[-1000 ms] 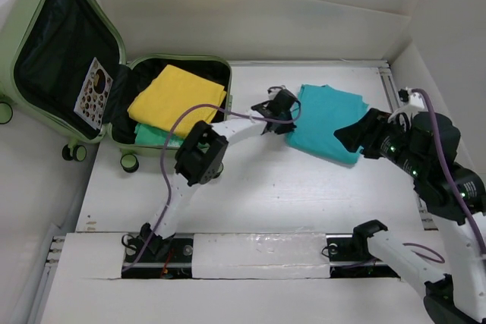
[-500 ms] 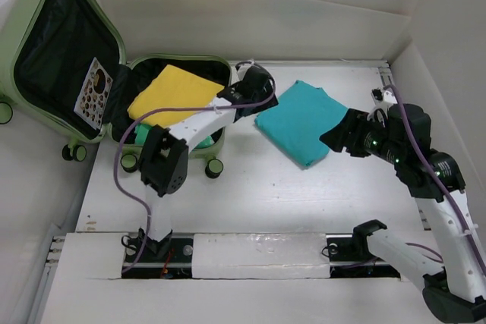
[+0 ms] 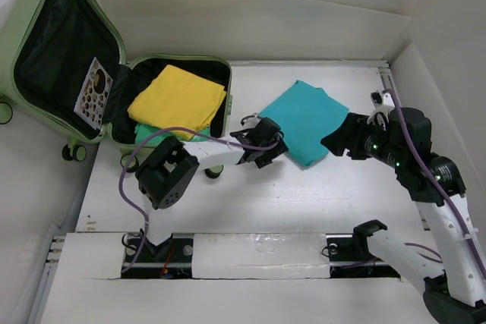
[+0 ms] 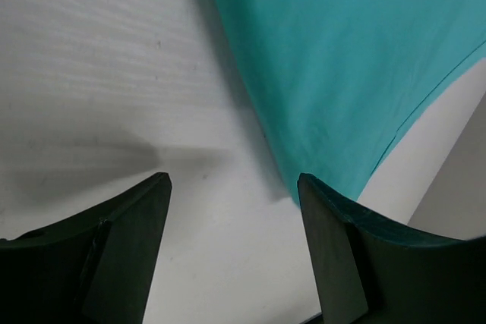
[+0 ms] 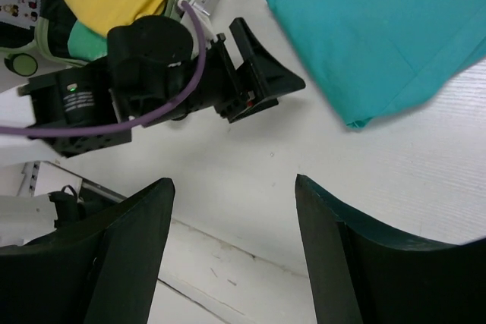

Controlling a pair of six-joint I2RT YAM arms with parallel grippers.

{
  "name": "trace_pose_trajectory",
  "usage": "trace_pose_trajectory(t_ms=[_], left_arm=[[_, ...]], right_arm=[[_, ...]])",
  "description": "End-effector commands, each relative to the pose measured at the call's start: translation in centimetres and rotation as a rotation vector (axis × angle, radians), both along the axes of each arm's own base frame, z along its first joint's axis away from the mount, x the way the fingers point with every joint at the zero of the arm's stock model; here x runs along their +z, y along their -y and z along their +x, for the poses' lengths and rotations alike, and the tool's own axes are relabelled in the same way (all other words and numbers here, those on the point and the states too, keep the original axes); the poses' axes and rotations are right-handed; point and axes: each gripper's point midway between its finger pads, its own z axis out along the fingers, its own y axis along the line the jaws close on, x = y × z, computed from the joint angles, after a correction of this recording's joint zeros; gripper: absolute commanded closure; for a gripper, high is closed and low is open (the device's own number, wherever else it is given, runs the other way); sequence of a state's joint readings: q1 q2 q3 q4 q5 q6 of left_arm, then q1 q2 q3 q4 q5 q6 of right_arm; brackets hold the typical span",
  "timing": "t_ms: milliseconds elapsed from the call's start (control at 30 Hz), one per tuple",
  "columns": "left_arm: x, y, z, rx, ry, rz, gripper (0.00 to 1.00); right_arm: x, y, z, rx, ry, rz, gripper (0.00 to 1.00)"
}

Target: Pack the luggage

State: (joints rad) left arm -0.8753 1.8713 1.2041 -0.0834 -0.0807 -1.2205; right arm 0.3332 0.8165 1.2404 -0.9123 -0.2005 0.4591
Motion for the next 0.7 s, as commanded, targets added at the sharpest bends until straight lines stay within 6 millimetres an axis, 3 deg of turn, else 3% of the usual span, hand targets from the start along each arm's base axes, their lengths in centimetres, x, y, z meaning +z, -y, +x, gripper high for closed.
trace_pose_trajectory(t_ms=[0,67,133,167,267,300,333,400,467,533,600,633,667], left_arm=[[2.1,1.9,3.3,0.12,0.042,-0.183,0.35],[0.2,1.7,3.7,0.157,0.003,-0.195,0.34],[-0.3,2.1,4.7,0.171,0.005,-0.221,0.34],[-1.8,2.2,4.8,0.173,-0.011,-0.201,0.34],[-2.5,3.0,5.9,0.184,-0.031,-0.198,0.34],[-3.7,2.9,6.1,0.192,-0.044,-0.17,0.36],[-3.3,3.5,6.6,0.192,-0.039,-0.177,0.45],[-4.2,3.5,7.1,0.207,-0.037,-0.153,0.5],[-4.0,3.9,7.8,0.213,-0.022,-0.158,0.62],[-4.0,3.9,8.7,0.19,0.003,-0.143,0.86],[-2.2,5.0,9.7,0.154,0.046,-0.146,1.0],[-1.3,5.2,10.3,0.121,0.086,-0.121,1.0],[2.3,6.1,12.0,0.105,0.15,-0.156,1.0]], right_arm=[[0.8,0.0,-0.4,0.021,0.049,0.003,0.29],[0.5,0.2,-0.8,0.021,0.043,0.001,0.29],[0.7,0.2,-0.9,0.021,0.051,0.004,0.29],[0.5,0.3,-1.1,0.025,0.046,-0.006,0.29],[0.5,0.3,-1.1,0.025,0.046,-0.006,0.29],[0.5,0.4,-1.0,0.017,0.047,-0.01,0.29],[0.5,0.4,-1.0,0.017,0.047,-0.01,0.29],[0.5,0.4,-1.0,0.017,0.047,-0.01,0.29],[0.9,0.4,-1.0,0.017,0.057,-0.007,0.29],[0.9,0.4,-1.0,0.017,0.057,-0.007,0.29],[1.2,0.6,-0.9,0.008,0.067,-0.008,0.29],[1.6,0.6,-1.0,0.008,0.076,-0.005,0.29],[1.6,0.6,-1.0,0.008,0.076,-0.005,0.29]])
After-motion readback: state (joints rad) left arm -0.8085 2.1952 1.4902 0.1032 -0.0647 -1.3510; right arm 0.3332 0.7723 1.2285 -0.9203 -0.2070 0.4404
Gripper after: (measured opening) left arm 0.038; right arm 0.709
